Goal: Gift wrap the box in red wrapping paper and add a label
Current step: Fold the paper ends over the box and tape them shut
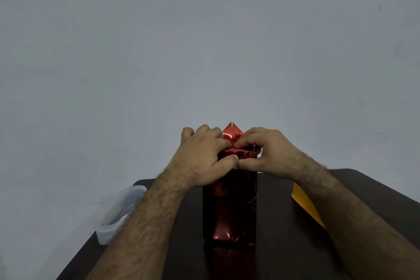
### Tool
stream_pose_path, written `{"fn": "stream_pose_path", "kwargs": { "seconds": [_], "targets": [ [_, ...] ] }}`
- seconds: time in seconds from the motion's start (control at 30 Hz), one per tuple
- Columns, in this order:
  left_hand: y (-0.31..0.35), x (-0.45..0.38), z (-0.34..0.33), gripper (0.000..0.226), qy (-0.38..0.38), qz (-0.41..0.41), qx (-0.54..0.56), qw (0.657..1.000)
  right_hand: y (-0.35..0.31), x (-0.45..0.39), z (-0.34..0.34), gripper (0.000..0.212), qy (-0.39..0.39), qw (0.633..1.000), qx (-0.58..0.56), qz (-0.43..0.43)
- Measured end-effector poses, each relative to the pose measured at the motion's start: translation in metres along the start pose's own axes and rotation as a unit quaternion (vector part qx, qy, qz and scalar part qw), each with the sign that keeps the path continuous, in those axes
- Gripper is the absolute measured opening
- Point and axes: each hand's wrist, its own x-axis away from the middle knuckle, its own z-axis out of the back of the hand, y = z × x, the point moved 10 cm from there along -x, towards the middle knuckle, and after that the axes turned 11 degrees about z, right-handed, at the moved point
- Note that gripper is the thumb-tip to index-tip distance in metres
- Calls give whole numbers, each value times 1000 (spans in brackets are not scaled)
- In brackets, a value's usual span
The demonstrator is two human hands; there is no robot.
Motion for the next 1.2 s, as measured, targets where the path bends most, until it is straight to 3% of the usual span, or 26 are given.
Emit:
{"fn": "stream_pose_path", "kwargs": {
  "seconds": [0.17, 0.27, 0.37, 0.5, 0.6, 0.67, 0.77, 0.87, 1.03, 1.2],
  "targets": [
    [-3, -5, -1, 48, 5, 40, 69, 997, -5, 1, -1, 58, -34, 998, 47, -22],
    [-17, -12, -2, 38, 1, 100, 131, 986, -5, 0, 0, 56, -33, 998, 34, -37],
    [-23, -11, -7, 38, 9, 107, 152, 983, -6, 3, 1, 56, -41, 997, 34, -63],
    [-30, -9, -10, 34, 30, 102, 174, 979, -5, 8, 8, 68, -75, 972, 192, -114],
    [-35, -9, -12, 33, 41, 112, 182, 976, -2, 12, 13, 67, -83, 964, 211, -136],
    [-35, -9, -12, 33, 46, 113, 181, 976, -5, 13, 16, 57, -54, 974, 181, -124],
    [-32, -7, -10, 32, 47, 108, 180, 977, -16, 15, 23, 26, 33, 992, 83, -92],
    [-32, -7, -10, 32, 47, 111, 186, 975, -20, 12, 17, 7, 43, 995, 44, -81],
    [-28, -4, -9, 39, 58, 112, 162, 979, -14, 14, 13, 15, 67, 990, 21, -120],
    [-22, -3, -6, 46, 76, 119, 129, 982, -4, 40, 18, 18, 209, 960, -67, -177]
  ]
}}
